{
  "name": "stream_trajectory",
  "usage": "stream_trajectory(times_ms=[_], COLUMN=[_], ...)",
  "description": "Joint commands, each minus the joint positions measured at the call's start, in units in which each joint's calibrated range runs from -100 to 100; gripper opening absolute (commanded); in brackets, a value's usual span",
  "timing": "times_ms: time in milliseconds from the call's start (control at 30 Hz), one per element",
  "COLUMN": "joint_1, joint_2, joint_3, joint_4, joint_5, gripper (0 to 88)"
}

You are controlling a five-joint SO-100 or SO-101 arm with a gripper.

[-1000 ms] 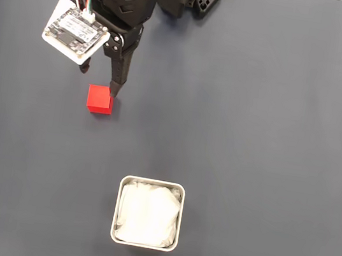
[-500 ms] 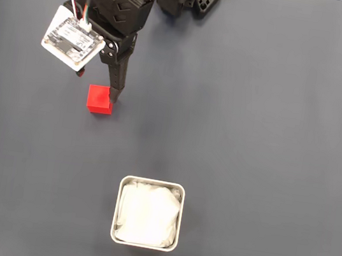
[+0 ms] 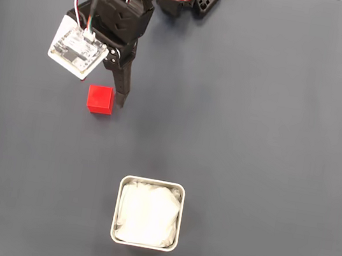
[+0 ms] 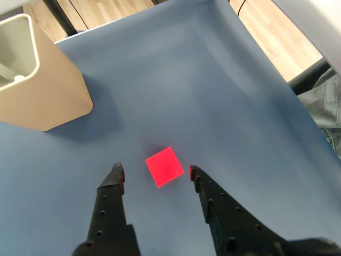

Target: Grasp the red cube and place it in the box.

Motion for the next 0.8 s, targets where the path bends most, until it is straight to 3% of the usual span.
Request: stream_trajectory(times_ms=[0, 767], joint_1=[0.26, 0.62], joint_2=[0.65, 6.89], joint_3=[-0.1, 4.64], joint_4=[-1.73, -12.95], joint_5=[0.34, 0.83], gripper=[29.6, 34.2])
